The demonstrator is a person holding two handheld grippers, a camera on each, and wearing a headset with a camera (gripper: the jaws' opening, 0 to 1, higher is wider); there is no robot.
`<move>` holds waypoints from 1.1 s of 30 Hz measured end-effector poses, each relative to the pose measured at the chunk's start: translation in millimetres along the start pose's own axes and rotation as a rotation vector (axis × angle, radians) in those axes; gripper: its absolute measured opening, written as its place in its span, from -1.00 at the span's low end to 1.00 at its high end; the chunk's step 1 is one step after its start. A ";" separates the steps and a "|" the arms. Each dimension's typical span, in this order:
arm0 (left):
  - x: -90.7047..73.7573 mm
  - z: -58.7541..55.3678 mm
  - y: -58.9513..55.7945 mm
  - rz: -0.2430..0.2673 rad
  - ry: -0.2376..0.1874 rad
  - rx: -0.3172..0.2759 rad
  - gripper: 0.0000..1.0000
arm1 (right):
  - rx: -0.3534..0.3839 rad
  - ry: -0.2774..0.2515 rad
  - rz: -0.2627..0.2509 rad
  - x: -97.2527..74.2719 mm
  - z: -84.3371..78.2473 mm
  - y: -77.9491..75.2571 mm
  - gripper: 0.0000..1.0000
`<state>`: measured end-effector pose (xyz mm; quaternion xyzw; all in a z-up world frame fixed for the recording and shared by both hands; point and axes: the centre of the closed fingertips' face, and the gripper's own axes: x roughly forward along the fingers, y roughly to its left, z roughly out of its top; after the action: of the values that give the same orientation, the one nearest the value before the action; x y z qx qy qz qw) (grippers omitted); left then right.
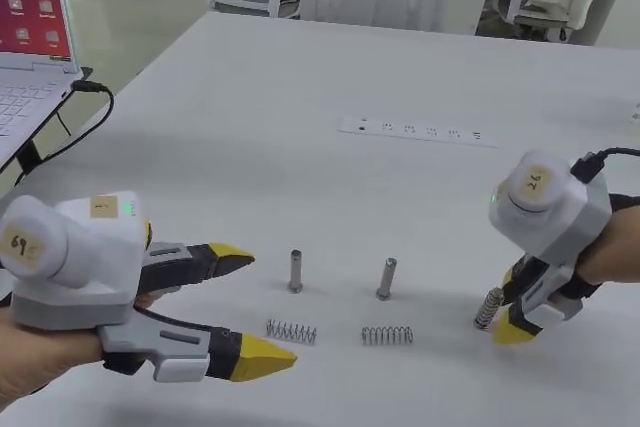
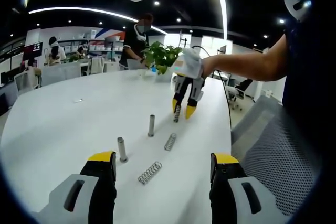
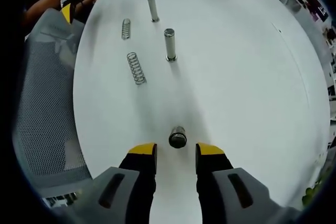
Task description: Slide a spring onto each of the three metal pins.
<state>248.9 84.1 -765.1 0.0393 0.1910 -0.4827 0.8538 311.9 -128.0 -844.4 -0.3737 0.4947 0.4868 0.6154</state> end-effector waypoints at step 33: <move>0.9 -1.7 -2.6 -0.002 -0.001 0.003 0.37 | 0.036 -0.015 0.020 -2.0 -18.5 35.0 -0.44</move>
<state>246.7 82.4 -766.7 0.0402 0.1897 -0.4840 0.8533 273.4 -137.3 -845.9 -0.3538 0.5024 0.4869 0.6208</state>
